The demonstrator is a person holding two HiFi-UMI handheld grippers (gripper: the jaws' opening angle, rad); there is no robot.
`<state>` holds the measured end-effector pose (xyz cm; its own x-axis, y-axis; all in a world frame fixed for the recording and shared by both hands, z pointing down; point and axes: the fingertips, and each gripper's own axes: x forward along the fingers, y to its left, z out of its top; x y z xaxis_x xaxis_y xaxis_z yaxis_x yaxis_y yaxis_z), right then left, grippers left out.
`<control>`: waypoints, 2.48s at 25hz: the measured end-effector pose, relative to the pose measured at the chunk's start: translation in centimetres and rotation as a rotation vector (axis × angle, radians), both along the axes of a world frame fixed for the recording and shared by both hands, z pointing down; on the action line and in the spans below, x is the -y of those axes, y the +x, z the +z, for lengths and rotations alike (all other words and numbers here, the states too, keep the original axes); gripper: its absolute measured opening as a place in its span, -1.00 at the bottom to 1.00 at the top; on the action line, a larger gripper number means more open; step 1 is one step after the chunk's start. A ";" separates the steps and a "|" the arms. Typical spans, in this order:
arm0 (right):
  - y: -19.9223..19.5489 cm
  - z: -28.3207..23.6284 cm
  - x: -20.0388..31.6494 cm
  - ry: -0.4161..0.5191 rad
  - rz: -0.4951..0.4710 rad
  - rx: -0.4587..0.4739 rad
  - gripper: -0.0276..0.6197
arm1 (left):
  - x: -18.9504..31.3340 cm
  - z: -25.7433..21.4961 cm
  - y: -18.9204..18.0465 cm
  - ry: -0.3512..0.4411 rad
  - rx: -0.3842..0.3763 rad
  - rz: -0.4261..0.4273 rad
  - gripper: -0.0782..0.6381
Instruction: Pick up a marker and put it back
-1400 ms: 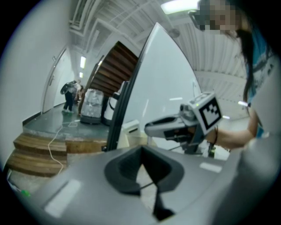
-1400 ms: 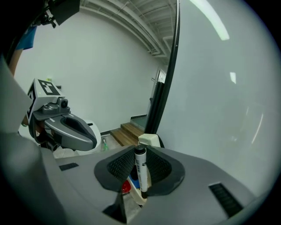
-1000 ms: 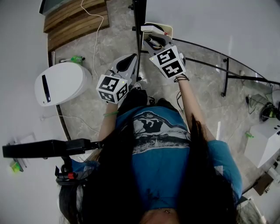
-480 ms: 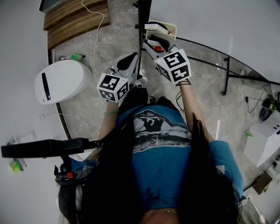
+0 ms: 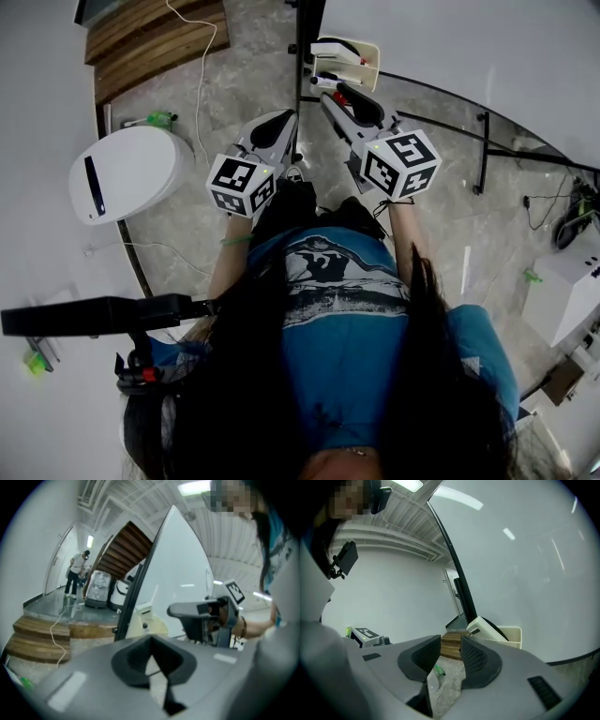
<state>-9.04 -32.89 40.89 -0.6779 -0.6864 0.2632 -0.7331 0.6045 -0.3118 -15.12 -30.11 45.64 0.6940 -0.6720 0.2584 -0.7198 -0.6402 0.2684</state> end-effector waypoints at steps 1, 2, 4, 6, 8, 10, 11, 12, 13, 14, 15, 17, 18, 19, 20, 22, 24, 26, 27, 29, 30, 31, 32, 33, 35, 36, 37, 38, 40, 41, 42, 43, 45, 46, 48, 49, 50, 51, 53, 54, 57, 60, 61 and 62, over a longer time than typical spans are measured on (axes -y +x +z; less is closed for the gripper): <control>0.2 0.1 -0.3 -0.003 0.001 0.000 -0.50 | -0.2 0.1 0.1 -0.001 0.001 0.001 -0.77; 0.2 0.4 -0.5 -0.005 0.002 -0.005 -0.51 | -0.3 0.2 0.1 -0.002 0.003 0.000 -0.77; 0.0 0.9 -0.7 -0.015 0.001 -0.013 -0.57 | -0.3 0.3 -0.3 -0.003 0.009 -0.007 -0.77; -0.3 1.4 -0.7 -0.031 -0.005 -0.014 -0.65 | 0.1 0.3 -0.8 -0.003 0.013 -0.023 -0.77; -0.6 1.8 -0.6 -0.047 -0.018 -0.016 -0.70 | 0.6 0.1 -1.2 -0.003 0.017 -0.045 -0.77; -0.4 1.9 -1.2 -0.056 -0.039 -0.018 -0.75 | 0.2 -0.3 -1.2 0.000 0.020 -0.071 -0.77; -0.1 1.8 -1.9 -0.055 -0.050 -0.019 -0.77 | -0.4 -0.5 -0.9 0.004 0.021 -0.083 -0.77; 0.5 1.7 -2.8 -0.053 -0.061 -0.020 -0.78 | -1.3 -0.8 -0.3 0.009 0.023 -0.094 -0.77; 1.2 1.5 -3.7 -0.049 -0.071 -0.021 -0.79 | -2.2 -1.0 0.4 0.013 0.025 -0.105 -0.77; 1.9 1.3 -4.5 -0.045 -0.080 -0.020 -0.80 | -3.0 -1.2 1.1 0.017 0.028 -0.115 -0.77; 2.6 1.2 -5.2 -0.043 -0.089 -0.019 -0.81 | -3.7 -1.3 1.8 0.019 0.031 -0.124 -0.77; 3.7 1.1 -6.3 -0.042 -0.109 -0.016 -0.82 | -4.9 -1.3 3.1 0.019 0.037 -0.140 -0.77; 4.3 1.2 -6.9 -0.044 -0.119 -0.017 -0.82 | -5.4 -1.3 3.8 0.018 0.039 -0.147 -0.77; 4.9 1.3 -7.6 -0.047 -0.129 -0.019 -0.82 | -6.0 -1.3 4.6 0.017 0.040 -0.154 -0.77; 5.5 1.4 -8.3 -0.050 -0.139 -0.021 -0.82 | -6.7 -1.2 5.3 0.017 0.040 -0.161 -0.77; 6.9 1.7 -10.0 -0.055 -0.162 -0.023 -0.82 | -8.1 -1.1 7.1 0.016 0.038 -0.177 -0.77; 8.7 2.0 -11.7 -0.061 -0.186 -0.025 -0.82 | -9.6 -1.0 9.1 0.013 0.034 -0.196 -0.77; 10.6 2.5 -13.1 -0.070 -0.204 -0.024 -0.83 | -11.2 -0.9 11.4 0.009 0.031 -0.214 -0.77; 11.5 2.8 -13.8 -0.076 -0.211 -0.021 -0.83 | -12.2 -0.7 12.5 0.006 0.031 -0.219 -0.77; 13.1 3.4 -15.3 -0.093 -0.223 -0.012 -0.83 | -14.2 -0.1 14.5 -0.008 0.039 -0.221 -0.77; 13.7 3.7 -15.9 -0.101 -0.228 -0.009 -0.83 | -15.1 0.2 15.2 -0.017 0.045 -0.222 -0.77; 14.0 4.0 -16.5 -0.108 -0.234 -0.007 -0.83 | -16.0 0.6 15.7 -0.025 0.052 -0.226 -0.77; 14.3 4.1 -17.2 -0.112 -0.241 -0.004 -0.83 | -16.9 0.8 16.0 -0.031 0.058 -0.233 -0.77; 14.5 4.2 -17.8 -0.114 -0.248 -0.001 -0.83 | -17.7 0.9 16.1 -0.035 0.062 -0.243 -0.77; 15.0 4.2 -19.1 -0.115 -0.257 0.008 -0.83 | -19.1 0.7 16.3 -0.036 0.073 -0.263 -0.77; 15.2 4.2 -19.6 -0.116 -0.260 0.010 -0.83 | -19.8 0.6 16.3 -0.035 0.079 -0.274 -0.77; 15.3 4.3 -20.1 -0.119 -0.261 0.012 -0.83 | -20.5 0.5 16.2 -0.034 0.084 -0.285 -0.77; 15.4 4.5 -20.6 -0.124 -0.264 0.014 -0.83 | -21.2 0.4 16.1 -0.036 0.088 -0.297 -0.77; 15.2 4.8 -21.6 -0.134 -0.274 0.017 -0.83 | -22.6 0.6 15.5 -0.045 0.092 -0.323 -0.77; 15.0 4.9 -22.1 -0.138 -0.282 0.018 -0.83 | -23.3 0.7 15.1 -0.051 0.094 -0.337 -0.77; 14.7 5.1 -22.5 -0.142 -0.292 0.019 -0.83 | -24.0 0.8 14.8 -0.056 0.097 -0.349 -0.77; 14.3 5.2 -23.0 -0.145 -0.302 0.019 -0.83 | -24.7 0.9 14.5 -0.061 0.100 -0.361 -0.77; 13.5 5.4 -23.9 -0.146 -0.320 0.017 -0.83 | -26.1 1.1 13.8 -0.064 0.100 -0.379 -0.77; 13.0 5.4 -24.4 -0.144 -0.328 0.014 -0.83 | -26.8 1.1 13.5 -0.063 0.097 -0.387 -0.77; 11.9 5.4 -25.6 -0.137 -0.340 0.006 -0.83 | -28.3 1.1 12.6 -0.059 0.090 -0.401 -0.77; 11.3 5.3 -26.3 -0.133 -0.346 0.002 -0.83 | -29.2 1.0 12.2 -0.056 0.086 -0.407 -0.77; 10.7 5.1 -27.2 -0.129 -0.351 -0.002 -0.83 | -30.1 0.9 11.6 -0.052 0.080 -0.414 -0.77; 10.0 4.9 -28.1 -0.127 -0.357 -0.006 -0.83 | -31.1 0.7 11.1 -0.048 0.075 -0.422 -0.77; 8.9 4.7 -30.1 -0.125 -0.367 -0.013 -0.83 | -33.0 0.4 10.0 -0.037 0.064 -0.436 -0.77; 8.4 4.6 -30.9 -0.128 -0.369 -0.014 -0.83 | -33.8 0.3 9.5 -0.033 0.061 -0.439 -0.77; 7.8 5.5 -32.5 -0.148 -0.358 -0.006 -0.83 | -35.5 0.8 8.7 -0.028 0.057 -0.435 -0.77; 7.2 6.6 -34.9 -0.163 -0.337 0.008 -0.83 | -37.8 1.7 7.8 -0.025 0.051 -0.429 -0.77; 6.7 6.7 -36.4 -0.163 -0.330 0.011 -0.83 | -39.3 1.8 7.2 -0.021 0.049 -0.425 -0.77; 6.2 6.4 -38.1 -0.159 -0.323 0.013 -0.83 | -41.0 1.6 6.7 -0.014 0.047 -0.419 -0.77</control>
